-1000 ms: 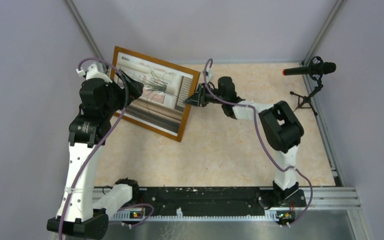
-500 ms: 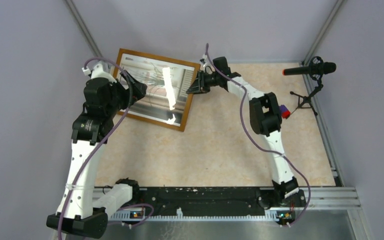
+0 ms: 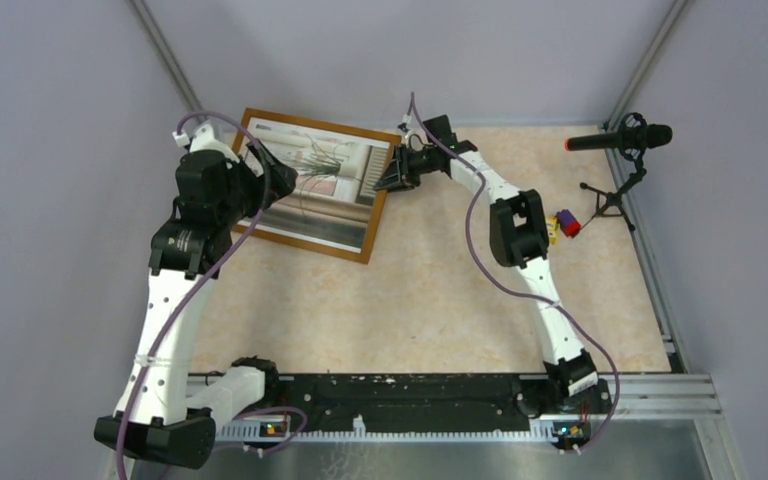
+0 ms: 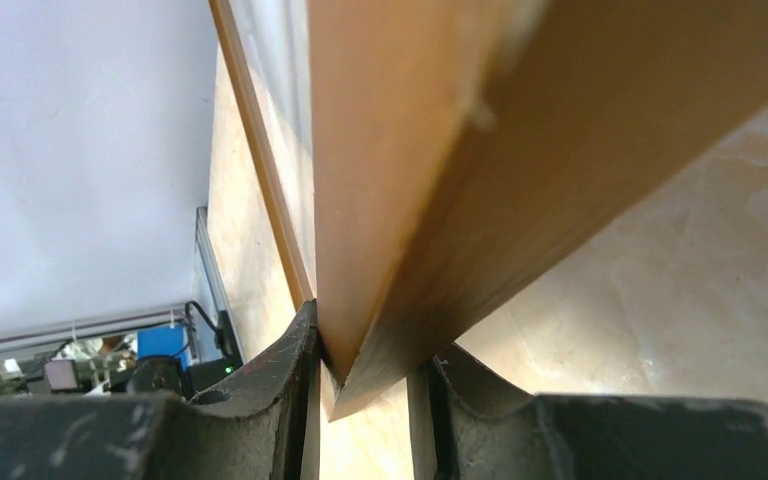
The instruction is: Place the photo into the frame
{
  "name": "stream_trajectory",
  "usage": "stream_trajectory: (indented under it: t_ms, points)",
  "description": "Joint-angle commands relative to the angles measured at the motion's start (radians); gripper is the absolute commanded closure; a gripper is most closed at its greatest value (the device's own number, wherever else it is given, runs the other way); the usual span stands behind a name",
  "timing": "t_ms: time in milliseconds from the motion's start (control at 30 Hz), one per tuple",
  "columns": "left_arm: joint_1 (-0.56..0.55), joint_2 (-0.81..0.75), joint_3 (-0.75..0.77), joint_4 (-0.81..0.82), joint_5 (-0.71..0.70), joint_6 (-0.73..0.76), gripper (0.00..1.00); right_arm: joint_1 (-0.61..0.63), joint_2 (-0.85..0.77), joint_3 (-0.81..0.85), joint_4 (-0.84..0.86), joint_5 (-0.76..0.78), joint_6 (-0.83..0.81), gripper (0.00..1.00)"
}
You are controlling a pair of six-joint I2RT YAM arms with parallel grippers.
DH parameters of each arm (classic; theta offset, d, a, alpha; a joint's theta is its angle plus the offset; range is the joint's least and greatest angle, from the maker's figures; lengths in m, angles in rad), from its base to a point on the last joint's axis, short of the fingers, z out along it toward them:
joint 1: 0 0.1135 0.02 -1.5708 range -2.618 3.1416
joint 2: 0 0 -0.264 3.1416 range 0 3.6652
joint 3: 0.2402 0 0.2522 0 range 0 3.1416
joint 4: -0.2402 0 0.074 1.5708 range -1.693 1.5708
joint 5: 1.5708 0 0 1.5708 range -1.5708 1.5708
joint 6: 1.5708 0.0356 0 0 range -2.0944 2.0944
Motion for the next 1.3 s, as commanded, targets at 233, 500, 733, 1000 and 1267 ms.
stream_trajectory:
  t_ms: [233, 500, 733, 1000, 1267]
  points:
    - [-0.005, -0.007, -0.009, 0.048, 0.010, -0.008, 0.02, 0.020, -0.019, -0.102, 0.190, 0.461, -0.011, 0.76]
    - [-0.004, -0.026, -0.013, 0.039, 0.013, -0.009, 0.02, 0.038, -0.138, -0.216, 0.148, 0.695, 0.082, 0.12]
    - [-0.004, -0.053, -0.036, 0.043, 0.014, -0.024, 0.02, 0.135, -0.406, -0.592, 0.146, 0.990, 0.298, 0.01]
    - [-0.004, -0.063, -0.076, 0.063, 0.068, -0.034, 0.02, 0.322, -0.485, -0.774, 0.190, 1.178, 0.456, 0.01]
    - [-0.004, -0.075, -0.081, 0.056, 0.046, -0.017, 0.02, 0.394, -0.390, -0.720, 0.015, 1.284, 0.544, 0.30]
